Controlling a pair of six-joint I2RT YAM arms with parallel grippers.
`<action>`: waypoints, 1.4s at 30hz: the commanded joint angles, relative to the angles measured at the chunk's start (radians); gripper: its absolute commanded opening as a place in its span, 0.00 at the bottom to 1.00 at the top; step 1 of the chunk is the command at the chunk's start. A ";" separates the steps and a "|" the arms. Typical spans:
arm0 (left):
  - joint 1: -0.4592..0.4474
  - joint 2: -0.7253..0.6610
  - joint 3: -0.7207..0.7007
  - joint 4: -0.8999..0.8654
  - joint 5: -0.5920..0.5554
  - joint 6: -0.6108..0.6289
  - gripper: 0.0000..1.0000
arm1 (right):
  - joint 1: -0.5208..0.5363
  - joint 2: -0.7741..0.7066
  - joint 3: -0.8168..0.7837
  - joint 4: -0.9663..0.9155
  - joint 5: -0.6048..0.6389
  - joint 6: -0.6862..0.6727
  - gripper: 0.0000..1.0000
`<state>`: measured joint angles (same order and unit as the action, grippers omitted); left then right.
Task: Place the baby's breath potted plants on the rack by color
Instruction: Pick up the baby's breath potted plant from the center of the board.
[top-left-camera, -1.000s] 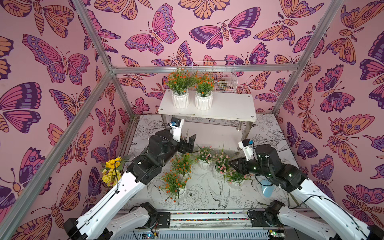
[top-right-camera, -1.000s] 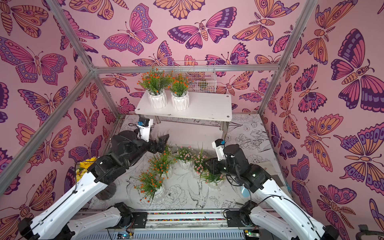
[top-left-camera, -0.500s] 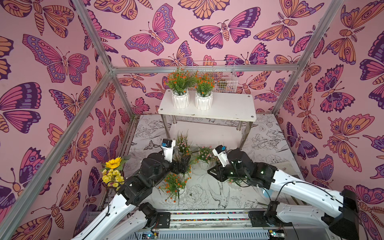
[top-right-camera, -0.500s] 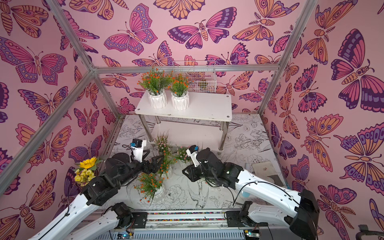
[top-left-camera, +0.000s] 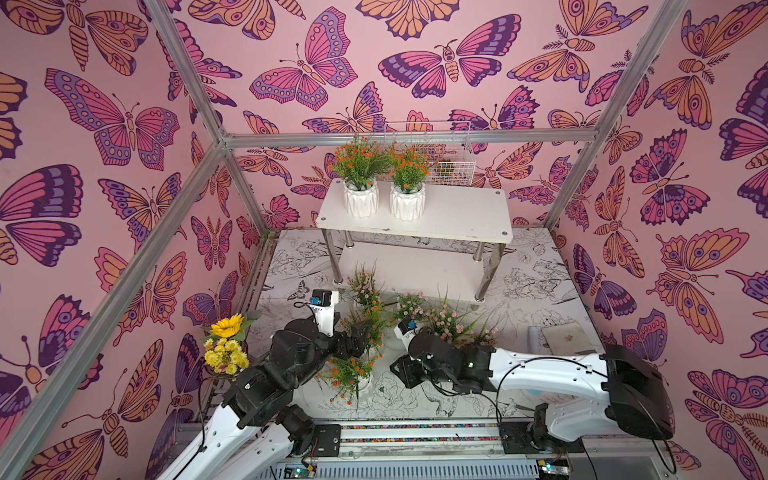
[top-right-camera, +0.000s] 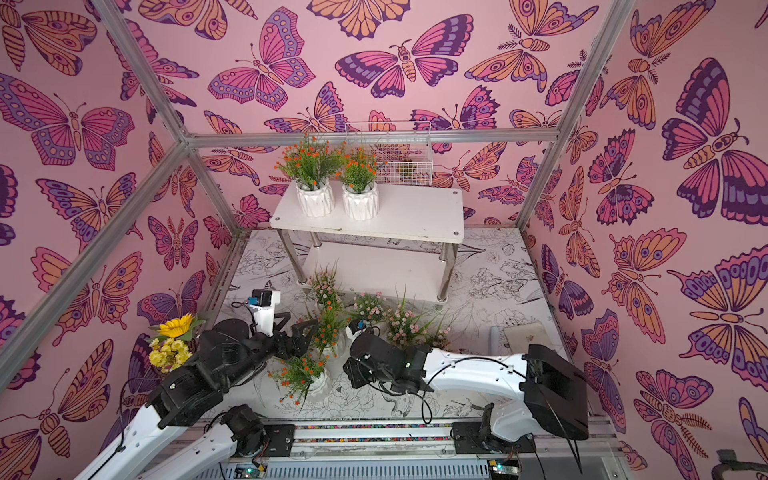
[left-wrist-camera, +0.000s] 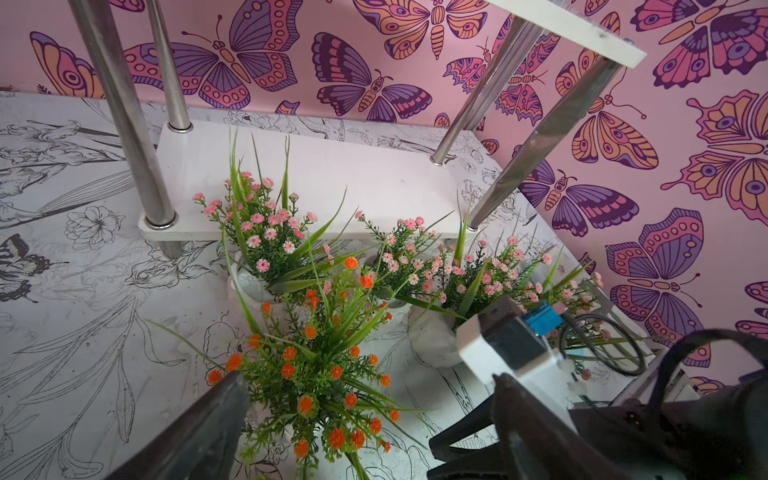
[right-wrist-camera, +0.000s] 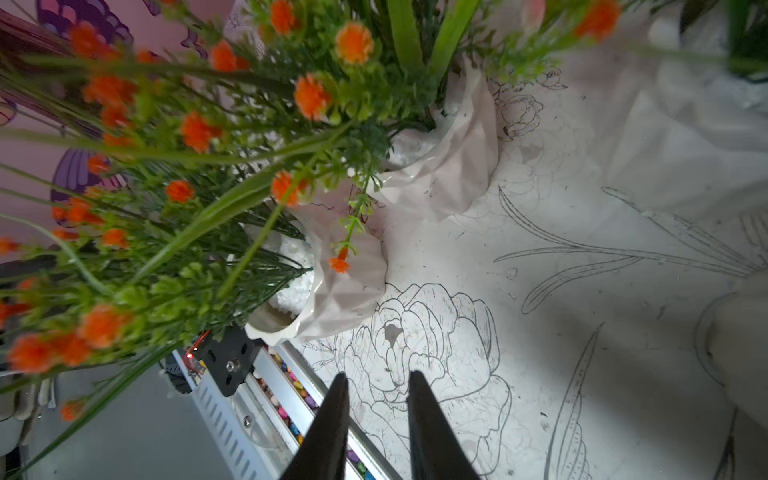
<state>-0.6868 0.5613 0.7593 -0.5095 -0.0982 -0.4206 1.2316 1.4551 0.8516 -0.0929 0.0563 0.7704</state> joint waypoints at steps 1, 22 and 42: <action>-0.003 -0.003 0.005 -0.033 -0.011 -0.005 0.93 | 0.033 0.059 0.046 0.037 0.092 0.026 0.26; -0.004 -0.035 0.013 -0.058 -0.049 -0.003 0.95 | 0.100 0.267 0.214 0.030 0.156 0.015 0.25; -0.004 -0.043 0.011 -0.063 -0.046 -0.009 0.96 | 0.121 0.369 0.315 -0.097 0.243 0.049 0.21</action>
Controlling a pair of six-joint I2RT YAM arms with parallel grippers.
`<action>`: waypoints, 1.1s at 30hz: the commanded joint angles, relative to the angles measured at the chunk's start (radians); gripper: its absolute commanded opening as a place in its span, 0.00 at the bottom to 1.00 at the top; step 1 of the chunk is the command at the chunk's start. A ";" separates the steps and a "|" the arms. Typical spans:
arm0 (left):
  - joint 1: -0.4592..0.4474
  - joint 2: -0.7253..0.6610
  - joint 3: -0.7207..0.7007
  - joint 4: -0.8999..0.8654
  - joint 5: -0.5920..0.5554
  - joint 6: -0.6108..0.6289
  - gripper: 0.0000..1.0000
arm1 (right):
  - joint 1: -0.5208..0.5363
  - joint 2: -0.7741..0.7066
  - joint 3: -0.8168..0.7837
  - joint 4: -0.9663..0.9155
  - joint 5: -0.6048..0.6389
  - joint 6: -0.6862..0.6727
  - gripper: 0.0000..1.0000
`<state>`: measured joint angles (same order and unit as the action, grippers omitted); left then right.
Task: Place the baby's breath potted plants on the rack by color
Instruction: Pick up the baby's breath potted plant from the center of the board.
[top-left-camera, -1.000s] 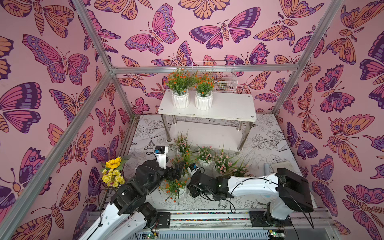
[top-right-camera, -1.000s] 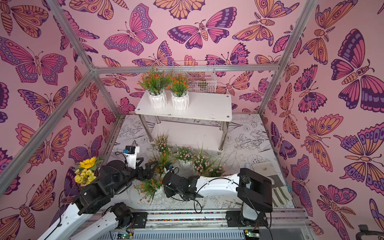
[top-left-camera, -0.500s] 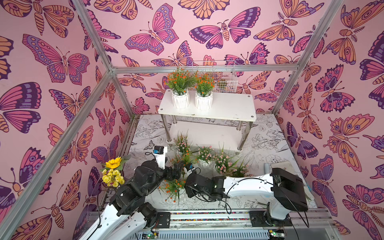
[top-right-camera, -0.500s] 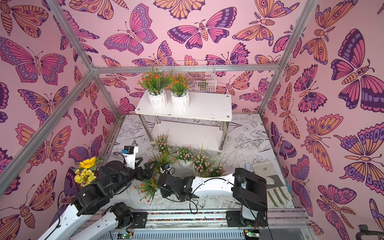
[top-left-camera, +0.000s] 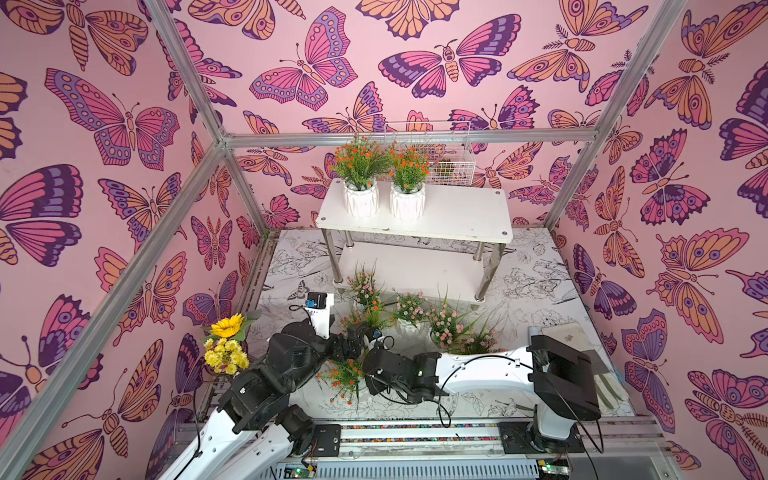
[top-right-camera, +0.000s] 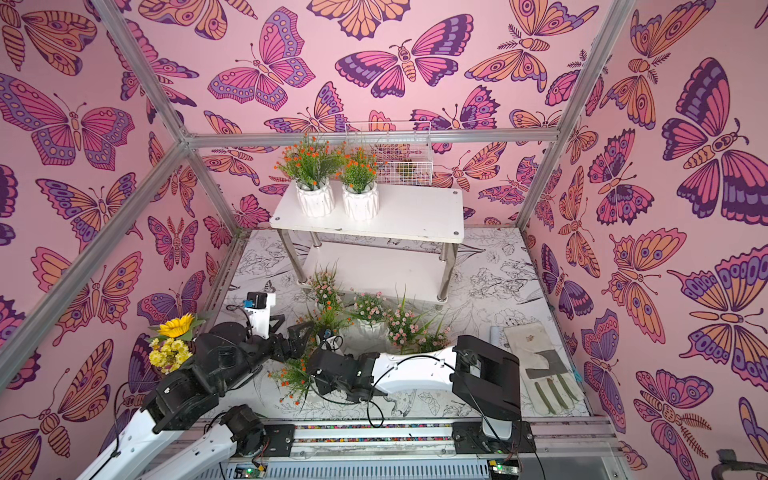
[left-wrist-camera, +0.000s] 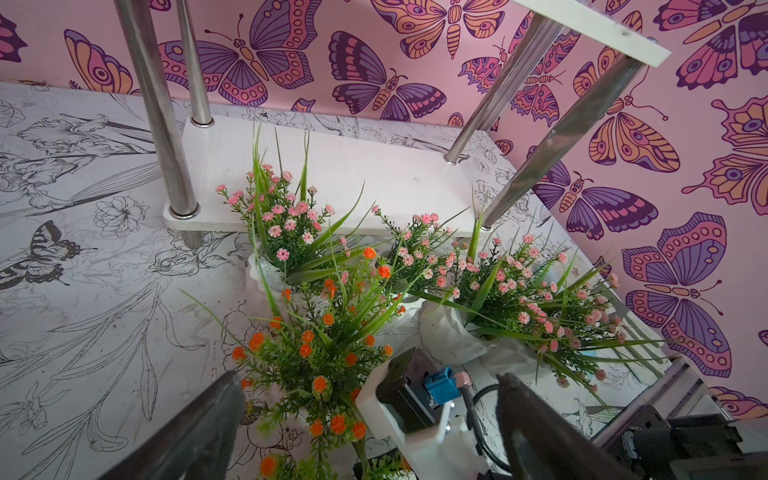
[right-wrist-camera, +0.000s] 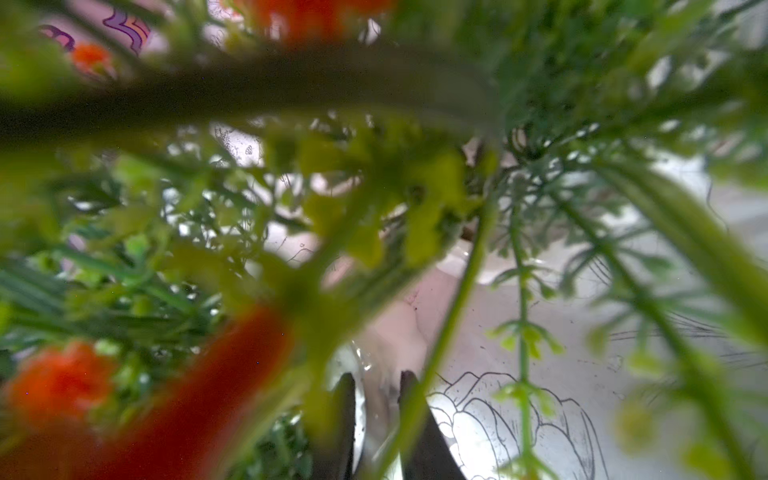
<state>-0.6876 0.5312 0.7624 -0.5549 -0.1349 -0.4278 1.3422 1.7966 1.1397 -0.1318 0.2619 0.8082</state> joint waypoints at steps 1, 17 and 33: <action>-0.003 -0.013 0.008 -0.017 -0.009 -0.002 0.96 | 0.011 0.032 0.033 -0.065 0.041 0.012 0.21; -0.003 -0.011 0.016 -0.018 -0.013 -0.002 0.97 | 0.014 0.105 0.144 -0.227 0.095 0.002 0.00; -0.003 0.012 0.032 -0.016 -0.019 -0.005 0.99 | -0.002 -0.078 0.119 -0.386 0.133 -0.092 0.00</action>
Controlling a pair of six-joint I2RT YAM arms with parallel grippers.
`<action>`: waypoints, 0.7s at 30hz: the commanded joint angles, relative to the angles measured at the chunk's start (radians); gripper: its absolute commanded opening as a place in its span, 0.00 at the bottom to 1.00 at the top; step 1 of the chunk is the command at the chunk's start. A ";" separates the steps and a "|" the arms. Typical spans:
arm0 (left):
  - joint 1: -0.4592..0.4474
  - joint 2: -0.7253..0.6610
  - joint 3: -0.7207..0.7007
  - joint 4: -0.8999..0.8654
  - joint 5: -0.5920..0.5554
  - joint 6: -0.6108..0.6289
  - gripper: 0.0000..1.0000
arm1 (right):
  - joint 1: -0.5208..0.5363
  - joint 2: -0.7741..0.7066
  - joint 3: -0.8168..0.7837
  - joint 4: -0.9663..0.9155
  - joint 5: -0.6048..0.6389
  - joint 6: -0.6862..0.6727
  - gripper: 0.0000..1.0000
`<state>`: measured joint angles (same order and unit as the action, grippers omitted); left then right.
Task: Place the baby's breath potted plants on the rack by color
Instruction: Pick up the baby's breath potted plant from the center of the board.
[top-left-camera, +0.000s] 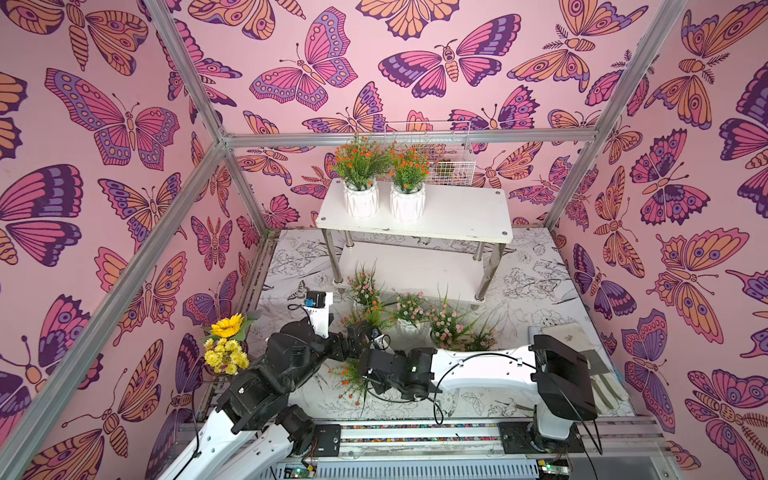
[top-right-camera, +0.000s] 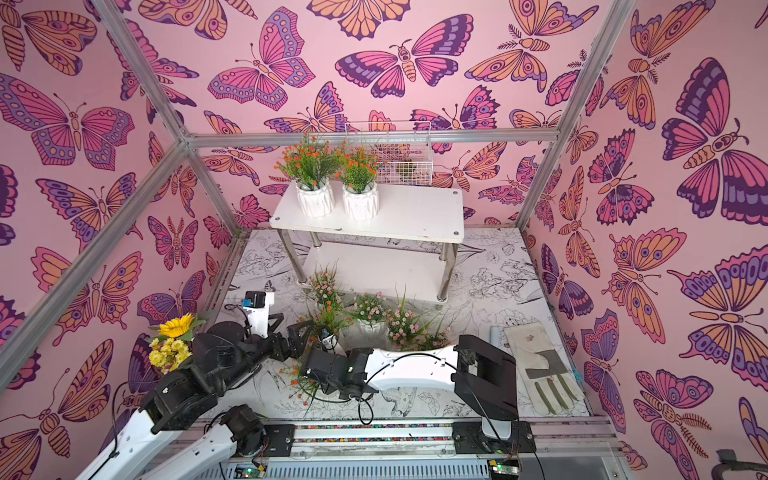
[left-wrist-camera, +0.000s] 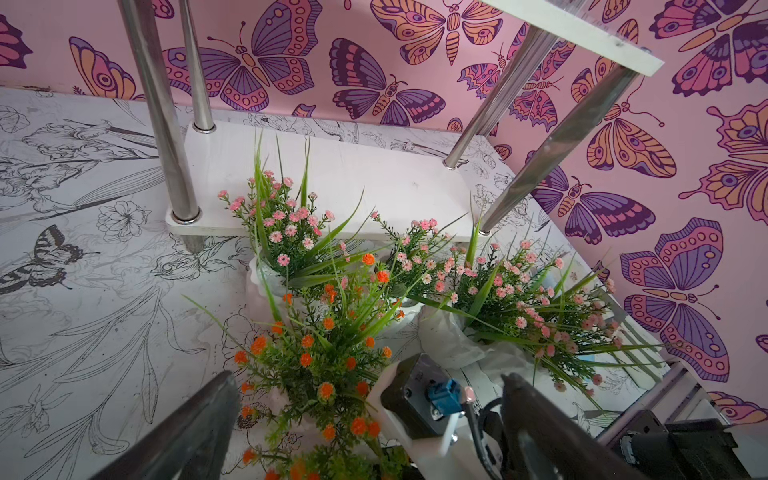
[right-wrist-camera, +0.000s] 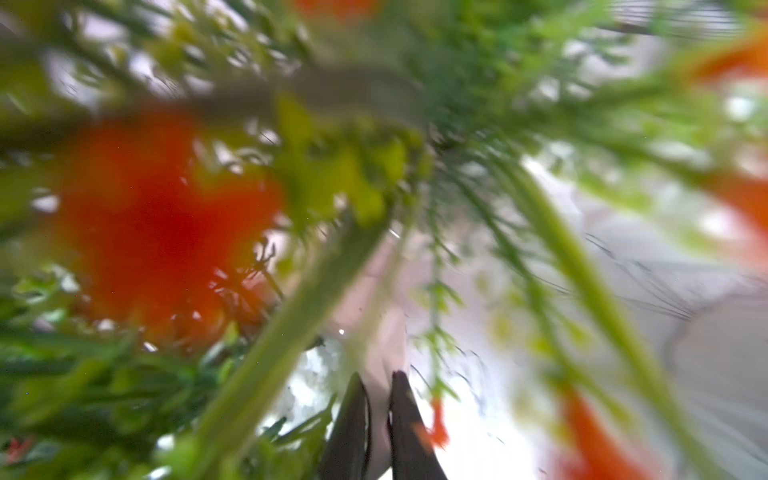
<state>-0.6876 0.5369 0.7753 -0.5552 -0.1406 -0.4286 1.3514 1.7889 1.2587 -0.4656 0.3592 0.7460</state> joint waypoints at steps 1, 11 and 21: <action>-0.003 0.009 0.019 -0.015 -0.013 -0.004 0.99 | -0.014 -0.084 -0.005 -0.064 0.032 -0.031 0.00; -0.003 0.034 0.018 -0.003 0.000 -0.015 0.99 | -0.109 -0.252 -0.129 -0.071 -0.107 -0.075 0.00; -0.006 0.052 0.007 0.021 0.019 -0.012 0.99 | -0.188 -0.249 -0.185 -0.020 -0.244 -0.100 0.00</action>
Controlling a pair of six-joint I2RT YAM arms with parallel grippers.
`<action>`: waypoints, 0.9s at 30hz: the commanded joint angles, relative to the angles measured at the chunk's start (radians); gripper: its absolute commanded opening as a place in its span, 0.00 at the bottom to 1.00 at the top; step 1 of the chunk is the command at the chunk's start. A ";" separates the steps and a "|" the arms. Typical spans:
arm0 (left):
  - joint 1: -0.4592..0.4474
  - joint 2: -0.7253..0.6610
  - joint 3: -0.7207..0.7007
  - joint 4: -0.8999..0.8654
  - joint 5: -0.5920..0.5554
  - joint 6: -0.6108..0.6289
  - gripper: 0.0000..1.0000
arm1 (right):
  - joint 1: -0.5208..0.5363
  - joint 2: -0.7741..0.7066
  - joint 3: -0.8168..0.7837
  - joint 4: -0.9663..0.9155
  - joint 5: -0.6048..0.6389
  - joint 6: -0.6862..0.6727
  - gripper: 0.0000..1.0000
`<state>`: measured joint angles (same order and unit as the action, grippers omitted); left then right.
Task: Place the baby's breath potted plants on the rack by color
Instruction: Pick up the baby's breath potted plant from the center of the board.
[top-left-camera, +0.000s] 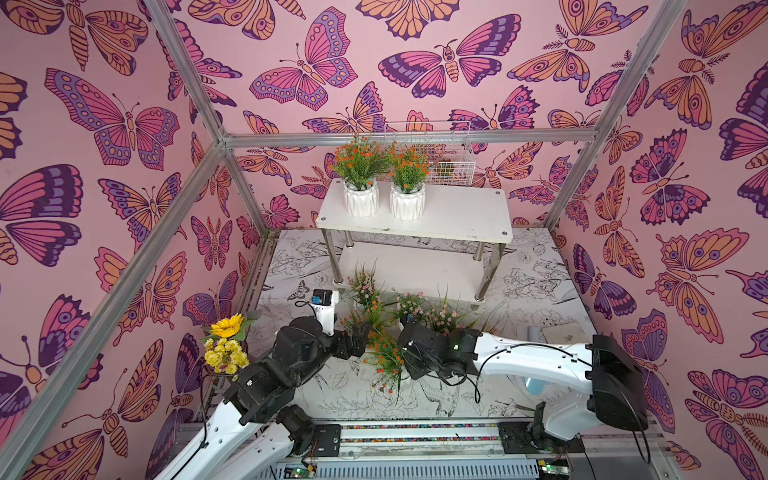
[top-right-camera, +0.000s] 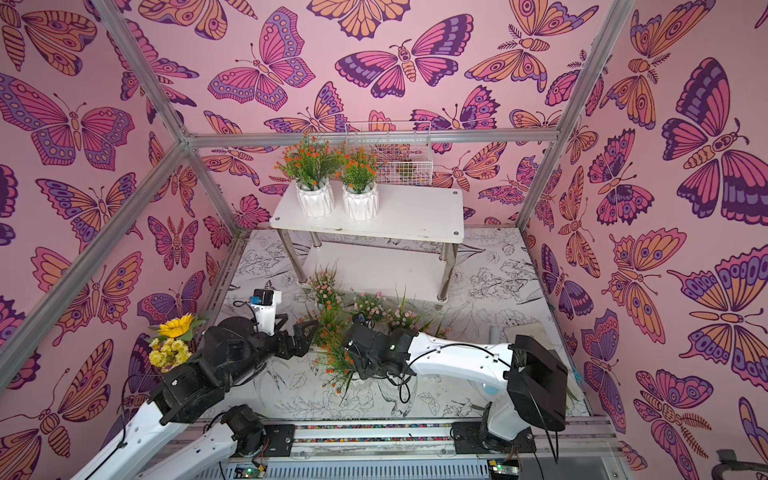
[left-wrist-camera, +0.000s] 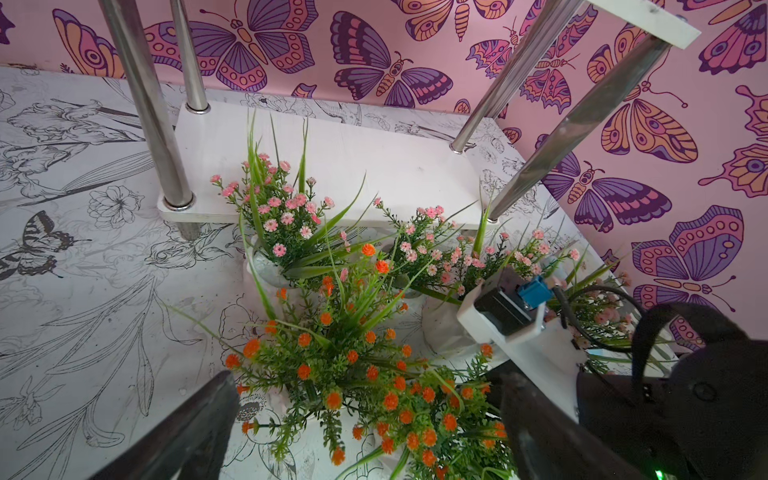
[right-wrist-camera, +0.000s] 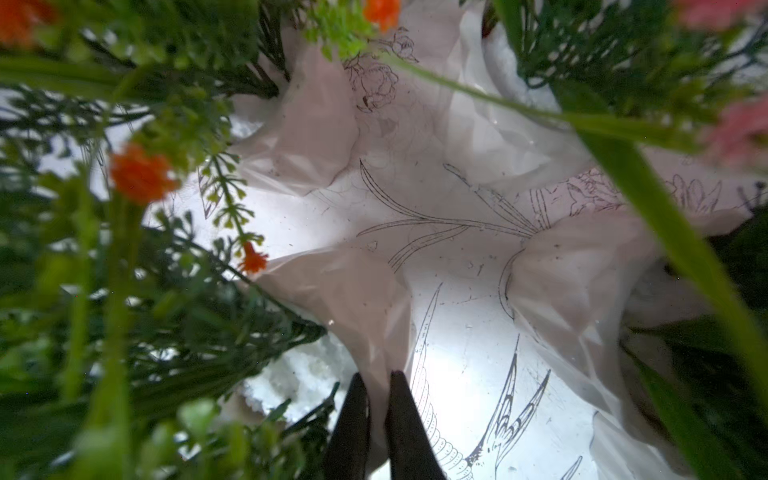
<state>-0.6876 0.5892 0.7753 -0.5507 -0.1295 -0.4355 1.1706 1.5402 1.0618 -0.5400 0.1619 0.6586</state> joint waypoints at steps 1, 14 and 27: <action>-0.006 0.001 0.007 0.018 0.008 -0.005 1.00 | -0.007 0.008 0.012 0.059 -0.053 -0.011 0.00; -0.022 0.035 -0.004 0.098 0.094 0.051 1.00 | -0.071 -0.038 0.032 0.045 -0.176 -0.048 0.00; -0.093 0.032 -0.084 0.266 0.171 0.156 1.00 | -0.222 -0.166 0.157 -0.148 -0.274 -0.146 0.00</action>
<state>-0.7658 0.6285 0.7158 -0.3458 0.0166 -0.3244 0.9749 1.4273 1.1477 -0.6491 -0.0731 0.5491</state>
